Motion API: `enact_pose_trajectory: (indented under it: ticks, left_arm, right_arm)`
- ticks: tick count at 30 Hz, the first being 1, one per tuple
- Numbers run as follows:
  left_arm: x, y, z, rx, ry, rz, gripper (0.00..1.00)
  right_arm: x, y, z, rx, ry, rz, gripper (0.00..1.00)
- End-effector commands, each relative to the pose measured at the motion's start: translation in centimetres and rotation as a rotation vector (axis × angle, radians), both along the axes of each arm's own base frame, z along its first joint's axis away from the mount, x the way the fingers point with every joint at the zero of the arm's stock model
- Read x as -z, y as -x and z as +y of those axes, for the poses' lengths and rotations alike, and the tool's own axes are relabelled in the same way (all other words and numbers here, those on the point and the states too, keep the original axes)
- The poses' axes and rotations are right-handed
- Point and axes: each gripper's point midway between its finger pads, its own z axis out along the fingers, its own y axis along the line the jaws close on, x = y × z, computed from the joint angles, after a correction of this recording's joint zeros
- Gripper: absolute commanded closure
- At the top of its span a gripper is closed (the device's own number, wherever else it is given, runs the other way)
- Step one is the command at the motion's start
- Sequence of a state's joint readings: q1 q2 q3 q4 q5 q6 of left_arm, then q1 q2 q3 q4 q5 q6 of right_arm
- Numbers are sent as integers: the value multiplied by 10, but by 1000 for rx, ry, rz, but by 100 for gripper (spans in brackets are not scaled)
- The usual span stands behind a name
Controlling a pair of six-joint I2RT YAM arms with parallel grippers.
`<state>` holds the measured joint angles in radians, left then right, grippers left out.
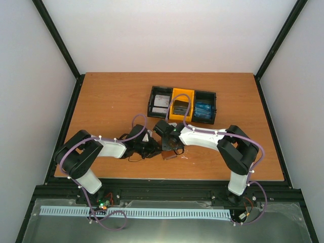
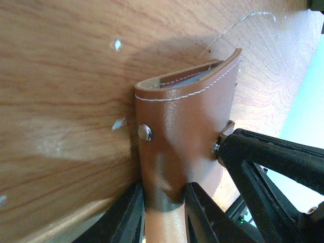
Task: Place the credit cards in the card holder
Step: Close the card holder at the center of the board.
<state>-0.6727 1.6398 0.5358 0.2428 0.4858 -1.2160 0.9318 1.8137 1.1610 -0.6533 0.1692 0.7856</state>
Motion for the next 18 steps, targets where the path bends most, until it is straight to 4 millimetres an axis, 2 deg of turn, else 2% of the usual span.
enact_pose_trajectory:
  ticks: [1,18]
  left_arm:
    - [75,49,61,-39,-326,208,75]
    - [76,50,62,-35,-330,210,76]
  right_arm:
    - [3,-4,18,-3,-59,-5,97]
    - [4,-5,12,111,-54,0,96]
